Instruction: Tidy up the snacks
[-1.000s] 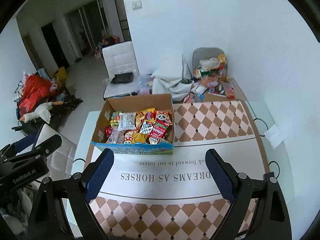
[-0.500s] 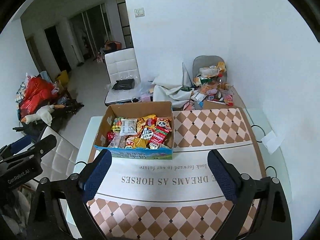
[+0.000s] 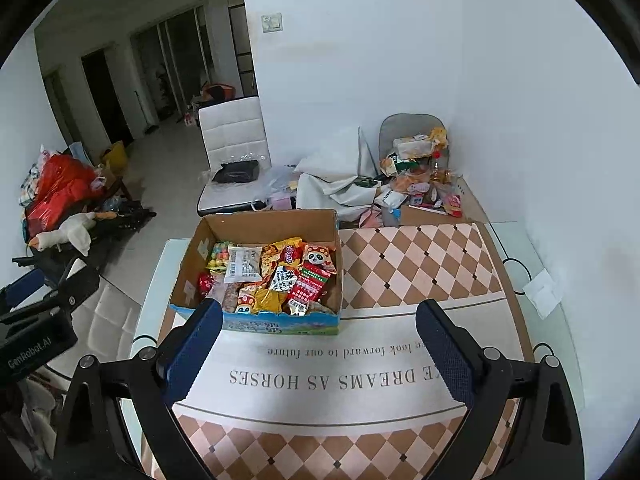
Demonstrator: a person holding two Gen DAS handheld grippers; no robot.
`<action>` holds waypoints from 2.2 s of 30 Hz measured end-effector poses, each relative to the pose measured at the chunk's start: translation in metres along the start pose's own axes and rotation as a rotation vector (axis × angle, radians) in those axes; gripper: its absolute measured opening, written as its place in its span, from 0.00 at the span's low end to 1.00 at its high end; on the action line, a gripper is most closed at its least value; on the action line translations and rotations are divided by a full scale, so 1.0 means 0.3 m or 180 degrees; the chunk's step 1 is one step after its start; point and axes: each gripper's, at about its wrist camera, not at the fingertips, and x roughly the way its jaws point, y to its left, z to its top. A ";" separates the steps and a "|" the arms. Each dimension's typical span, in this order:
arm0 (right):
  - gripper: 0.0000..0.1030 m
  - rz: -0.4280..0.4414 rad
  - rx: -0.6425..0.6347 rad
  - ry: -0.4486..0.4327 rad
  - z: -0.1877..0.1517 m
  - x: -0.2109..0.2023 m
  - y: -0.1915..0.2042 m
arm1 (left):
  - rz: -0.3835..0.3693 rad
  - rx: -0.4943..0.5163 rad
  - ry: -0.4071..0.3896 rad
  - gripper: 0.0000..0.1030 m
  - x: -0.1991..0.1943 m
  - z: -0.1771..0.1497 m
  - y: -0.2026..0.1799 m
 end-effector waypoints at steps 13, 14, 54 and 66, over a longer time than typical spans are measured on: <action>0.96 -0.0046 -0.0050 -0.0011 0.023 0.052 0.022 | 0.0030 0.0056 0.0066 1.00 0.044 -0.004 -0.013; 0.96 -0.0048 -0.0054 -0.0011 0.023 0.051 0.021 | 0.0031 0.0067 0.0065 1.00 0.042 -0.006 -0.013; 0.96 -0.0079 -0.0101 -0.0063 0.026 0.025 0.010 | 0.0048 0.0154 0.0065 1.00 0.032 -0.012 -0.026; 0.96 -0.0068 -0.0122 -0.0057 0.030 0.022 0.006 | 0.0037 0.0151 0.0064 1.00 0.029 -0.008 -0.028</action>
